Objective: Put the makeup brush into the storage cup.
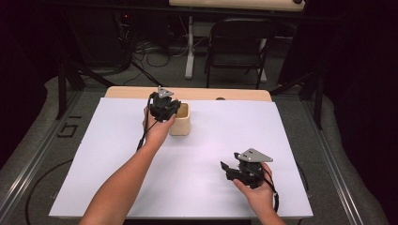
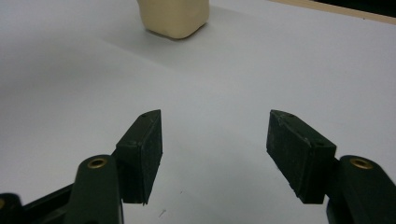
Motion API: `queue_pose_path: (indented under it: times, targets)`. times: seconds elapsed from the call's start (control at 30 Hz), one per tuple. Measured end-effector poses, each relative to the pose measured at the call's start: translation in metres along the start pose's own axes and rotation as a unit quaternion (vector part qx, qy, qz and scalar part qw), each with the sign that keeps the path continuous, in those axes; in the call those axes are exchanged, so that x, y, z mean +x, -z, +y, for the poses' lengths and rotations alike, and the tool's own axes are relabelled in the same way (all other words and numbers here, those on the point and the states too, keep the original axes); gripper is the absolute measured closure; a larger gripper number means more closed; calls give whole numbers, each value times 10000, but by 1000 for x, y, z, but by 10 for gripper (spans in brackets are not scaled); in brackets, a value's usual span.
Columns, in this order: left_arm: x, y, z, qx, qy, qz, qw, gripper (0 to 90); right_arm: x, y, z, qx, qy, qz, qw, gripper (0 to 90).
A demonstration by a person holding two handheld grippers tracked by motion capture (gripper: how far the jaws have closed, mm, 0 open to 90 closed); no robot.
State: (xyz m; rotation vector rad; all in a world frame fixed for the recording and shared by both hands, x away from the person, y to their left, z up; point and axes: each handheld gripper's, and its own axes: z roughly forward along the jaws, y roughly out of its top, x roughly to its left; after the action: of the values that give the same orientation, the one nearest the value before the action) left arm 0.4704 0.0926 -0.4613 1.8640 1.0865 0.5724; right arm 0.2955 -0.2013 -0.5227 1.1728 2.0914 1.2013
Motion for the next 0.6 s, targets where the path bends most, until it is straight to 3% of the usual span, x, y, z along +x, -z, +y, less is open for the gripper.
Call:
queue_pose_path:
  times: [0.4,0.6]
  targets:
    - [4,1,-5,29,51,21,10000,825,0,-1,0,20,30,19,10000,361]
    - [9,5,-8,-23,102,16,9999,651,0,-1,0,13,65,9,10000,361]
